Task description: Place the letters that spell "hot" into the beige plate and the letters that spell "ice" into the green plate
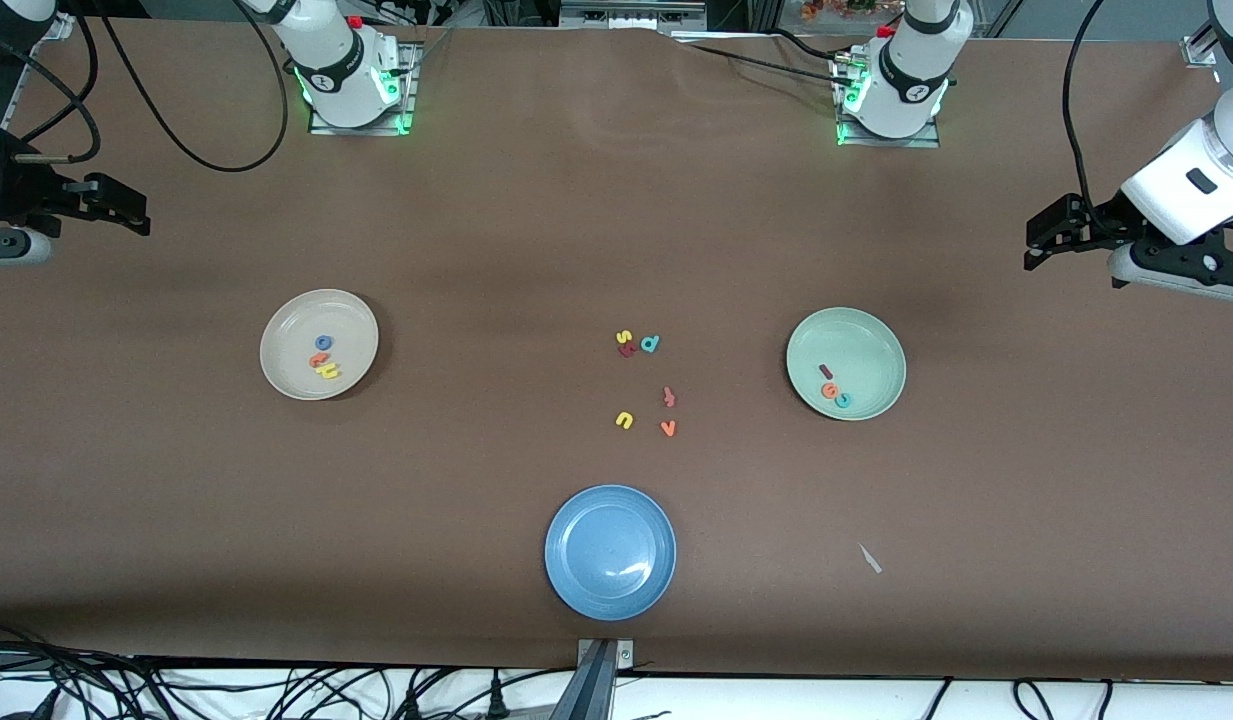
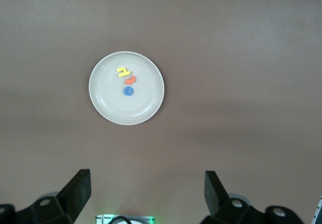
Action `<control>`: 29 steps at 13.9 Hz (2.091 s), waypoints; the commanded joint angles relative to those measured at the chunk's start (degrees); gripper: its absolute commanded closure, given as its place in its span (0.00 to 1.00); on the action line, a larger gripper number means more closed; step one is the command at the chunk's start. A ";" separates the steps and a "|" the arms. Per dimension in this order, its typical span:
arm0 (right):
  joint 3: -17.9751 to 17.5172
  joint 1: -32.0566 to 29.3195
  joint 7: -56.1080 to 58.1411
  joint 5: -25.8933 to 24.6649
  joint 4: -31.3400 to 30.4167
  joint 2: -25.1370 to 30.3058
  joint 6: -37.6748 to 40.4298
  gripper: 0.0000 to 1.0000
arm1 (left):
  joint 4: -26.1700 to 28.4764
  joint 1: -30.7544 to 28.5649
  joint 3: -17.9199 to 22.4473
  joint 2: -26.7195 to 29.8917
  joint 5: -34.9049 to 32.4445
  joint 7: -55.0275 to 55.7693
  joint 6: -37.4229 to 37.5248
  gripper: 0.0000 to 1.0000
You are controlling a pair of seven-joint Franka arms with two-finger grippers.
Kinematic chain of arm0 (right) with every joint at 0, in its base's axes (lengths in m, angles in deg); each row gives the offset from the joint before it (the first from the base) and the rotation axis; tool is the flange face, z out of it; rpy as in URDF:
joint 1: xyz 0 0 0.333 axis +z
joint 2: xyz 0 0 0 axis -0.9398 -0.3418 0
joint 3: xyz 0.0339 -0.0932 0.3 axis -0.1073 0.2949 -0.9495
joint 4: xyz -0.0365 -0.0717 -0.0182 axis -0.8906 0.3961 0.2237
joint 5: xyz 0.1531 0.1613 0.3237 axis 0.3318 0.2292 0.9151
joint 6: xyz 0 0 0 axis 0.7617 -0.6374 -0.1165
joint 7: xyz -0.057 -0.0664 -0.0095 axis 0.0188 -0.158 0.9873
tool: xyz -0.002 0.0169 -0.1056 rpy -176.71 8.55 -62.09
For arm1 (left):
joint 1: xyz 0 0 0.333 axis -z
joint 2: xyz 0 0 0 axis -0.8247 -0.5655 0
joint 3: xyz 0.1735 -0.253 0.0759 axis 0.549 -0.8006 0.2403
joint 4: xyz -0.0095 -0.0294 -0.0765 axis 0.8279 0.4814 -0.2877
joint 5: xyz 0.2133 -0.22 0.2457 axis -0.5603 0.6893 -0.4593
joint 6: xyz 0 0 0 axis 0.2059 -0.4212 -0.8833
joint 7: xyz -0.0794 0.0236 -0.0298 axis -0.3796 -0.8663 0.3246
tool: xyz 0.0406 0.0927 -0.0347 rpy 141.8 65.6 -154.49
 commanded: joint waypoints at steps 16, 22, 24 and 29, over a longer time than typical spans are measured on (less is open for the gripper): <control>-0.17 -0.20 -0.75 4.87 -0.51 -1.10 -2.01 0.00 | -1.00 -1.93 -2.13 0.39 0.65 1.19 2.08 0.00; -0.25 -0.12 -0.67 4.78 -0.07 -1.28 -1.75 0.00 | -1.00 -2.02 -2.04 0.39 0.65 1.19 2.08 0.00; -0.25 -0.12 -0.67 4.78 -0.07 -1.28 -1.75 0.00 | -0.91 -2.02 -2.04 0.39 0.65 1.19 2.08 0.00; -0.25 -0.03 -0.67 4.78 -0.07 -1.28 -1.75 0.00 | -0.91 -2.02 -2.04 0.39 0.65 1.19 2.08 0.00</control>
